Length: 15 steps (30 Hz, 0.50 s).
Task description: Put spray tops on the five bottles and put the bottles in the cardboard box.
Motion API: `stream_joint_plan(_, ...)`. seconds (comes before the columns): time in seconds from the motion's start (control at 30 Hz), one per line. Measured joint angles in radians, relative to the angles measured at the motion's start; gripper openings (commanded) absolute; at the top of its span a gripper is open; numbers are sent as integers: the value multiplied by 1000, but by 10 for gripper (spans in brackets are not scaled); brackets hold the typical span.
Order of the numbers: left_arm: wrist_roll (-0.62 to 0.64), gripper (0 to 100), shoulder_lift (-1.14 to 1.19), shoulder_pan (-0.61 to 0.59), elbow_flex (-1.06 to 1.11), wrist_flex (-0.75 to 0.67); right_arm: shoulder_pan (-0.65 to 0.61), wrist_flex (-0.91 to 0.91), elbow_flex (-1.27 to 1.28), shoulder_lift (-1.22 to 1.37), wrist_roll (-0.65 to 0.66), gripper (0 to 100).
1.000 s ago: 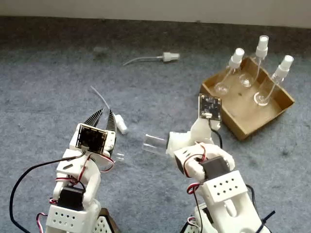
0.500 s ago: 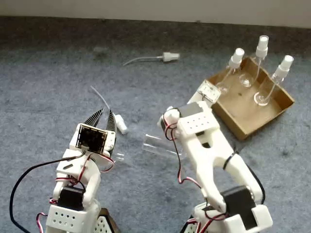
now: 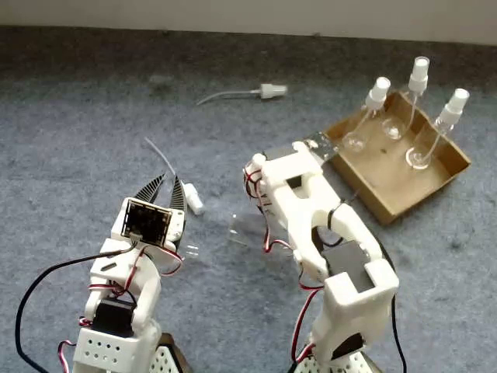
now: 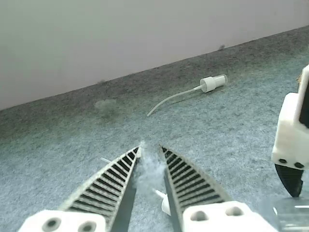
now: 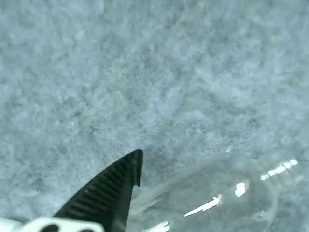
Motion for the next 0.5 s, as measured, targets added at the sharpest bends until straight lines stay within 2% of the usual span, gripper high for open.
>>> stream_joint_plan(0.13, 0, 7, 0, 0, 0, 0, 0, 2, -2, 0, 6, 333)
stream_joint_plan(0.37, 0, 7, 0, 0, 0, 0, 0, 5, -2, 0, 118, 158)
stream_joint_plan(0.5, 0, 7, 0, 0, 0, 0, 0, 5, -2, 0, 195, 135)
